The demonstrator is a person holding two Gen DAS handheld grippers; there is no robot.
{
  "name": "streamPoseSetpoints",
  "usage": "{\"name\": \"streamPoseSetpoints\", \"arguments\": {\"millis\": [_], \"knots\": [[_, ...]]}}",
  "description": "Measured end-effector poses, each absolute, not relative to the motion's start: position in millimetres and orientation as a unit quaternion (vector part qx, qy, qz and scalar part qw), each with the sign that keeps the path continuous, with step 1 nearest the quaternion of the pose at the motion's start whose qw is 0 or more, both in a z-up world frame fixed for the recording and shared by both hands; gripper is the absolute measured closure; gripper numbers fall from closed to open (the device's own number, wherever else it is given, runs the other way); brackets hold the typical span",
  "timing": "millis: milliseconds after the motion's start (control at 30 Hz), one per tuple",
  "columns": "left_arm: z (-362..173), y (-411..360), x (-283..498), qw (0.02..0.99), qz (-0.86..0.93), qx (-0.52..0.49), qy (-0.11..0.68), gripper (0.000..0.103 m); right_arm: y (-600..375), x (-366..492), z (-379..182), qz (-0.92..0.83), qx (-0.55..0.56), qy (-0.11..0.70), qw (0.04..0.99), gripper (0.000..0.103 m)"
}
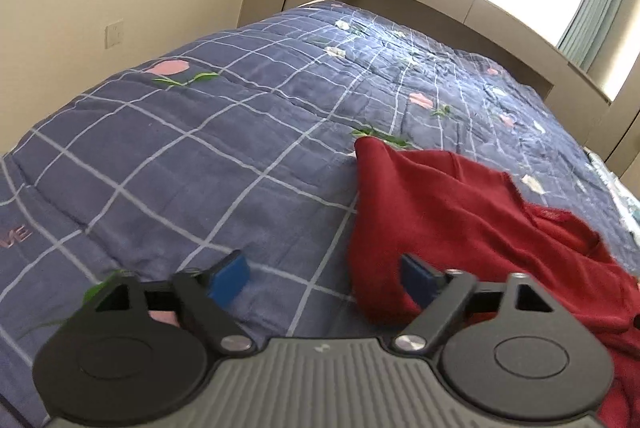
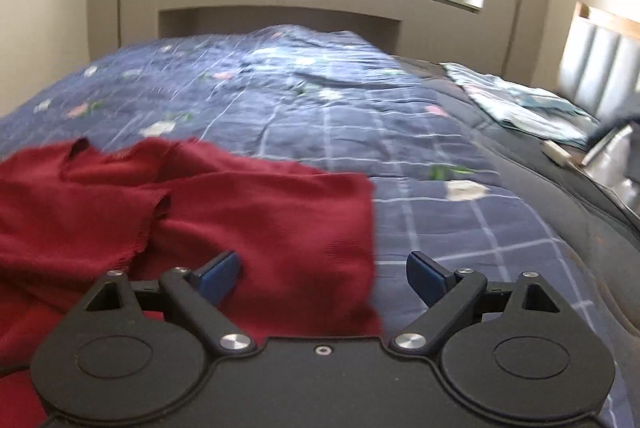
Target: Fold small clothes
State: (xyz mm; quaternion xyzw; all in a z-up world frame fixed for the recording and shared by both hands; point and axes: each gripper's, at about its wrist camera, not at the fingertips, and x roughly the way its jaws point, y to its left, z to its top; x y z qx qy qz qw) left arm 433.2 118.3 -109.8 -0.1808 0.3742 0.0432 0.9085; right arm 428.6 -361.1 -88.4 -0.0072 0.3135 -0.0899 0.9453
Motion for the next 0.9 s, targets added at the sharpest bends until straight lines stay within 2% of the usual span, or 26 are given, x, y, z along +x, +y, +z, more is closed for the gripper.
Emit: {"name": "streamPoseSetpoints", "arguments": {"millis": [133, 533, 900], "knots": [[-98, 124, 405, 0.91, 0.027, -0.2, 0.361, 0.002, -376, 392, -74, -0.059, 0.028, 0.301, 0.951, 0.001], [-90, 116, 290, 0.901, -0.067, -0.193, 0.382, 0.001, -370, 240, -51, 0.028, 0.064, 0.337, 0.939, 0.001], [-101, 90, 226, 0.884, -0.128, -0.15, 0.424, 0.001, -368, 137, -67, 0.04, 0.212, 0.363, 0.906, 0.001]]}}
